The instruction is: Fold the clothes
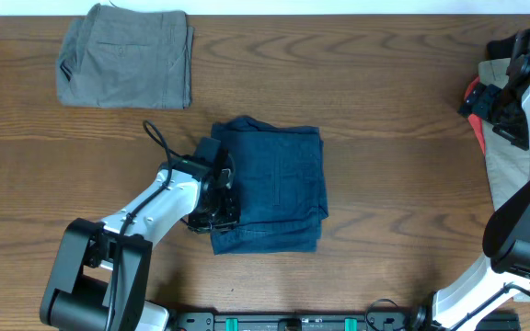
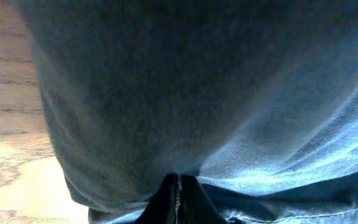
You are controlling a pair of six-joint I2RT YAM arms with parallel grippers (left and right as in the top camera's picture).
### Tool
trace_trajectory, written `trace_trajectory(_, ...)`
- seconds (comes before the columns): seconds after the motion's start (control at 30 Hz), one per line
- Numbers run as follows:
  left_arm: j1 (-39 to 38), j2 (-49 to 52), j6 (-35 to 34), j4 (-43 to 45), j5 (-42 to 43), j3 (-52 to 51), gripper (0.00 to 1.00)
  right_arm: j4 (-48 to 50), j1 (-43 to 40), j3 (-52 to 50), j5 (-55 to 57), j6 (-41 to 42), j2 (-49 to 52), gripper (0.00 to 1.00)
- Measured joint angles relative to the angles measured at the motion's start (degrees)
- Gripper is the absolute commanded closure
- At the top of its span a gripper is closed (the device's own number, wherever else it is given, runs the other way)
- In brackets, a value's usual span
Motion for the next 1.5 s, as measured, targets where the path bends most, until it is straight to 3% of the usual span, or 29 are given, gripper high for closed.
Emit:
trace_trajectory(0.3, 0.02, -5.55, -0.26, -7.5, -0.74, 3.67, 0.94, 0.0, 0.0, 0.0, 0.02, 0.0, 0.0, 0.01)
trace_trajectory(0.6, 0.02, -16.96, -0.35, 3.74, -6.54, 7.69, 0.94, -0.02, 0.0, 0.0, 0.0, 0.0, 0.0, 0.01)
trace_trajectory(0.77, 0.02, -13.57, -0.35, 10.47, -10.08, 7.72, 0.94, 0.0, 0.0, 0.0, 0.0, 0.0, 0.0, 0.01)
trace_trajectory(1.17, 0.0, 6.51, -0.37, 20.87, -17.14, 7.72, 0.94, 0.0, 0.0, 0.0, 0.0, 0.0, 0.0, 0.01)
trace_trajectory(1.5, 0.02, 1.27, -0.35, 18.88, -23.56, 7.72, 0.94, 0.0, 0.0, 0.0, 0.0, 0.0, 0.0, 0.01)
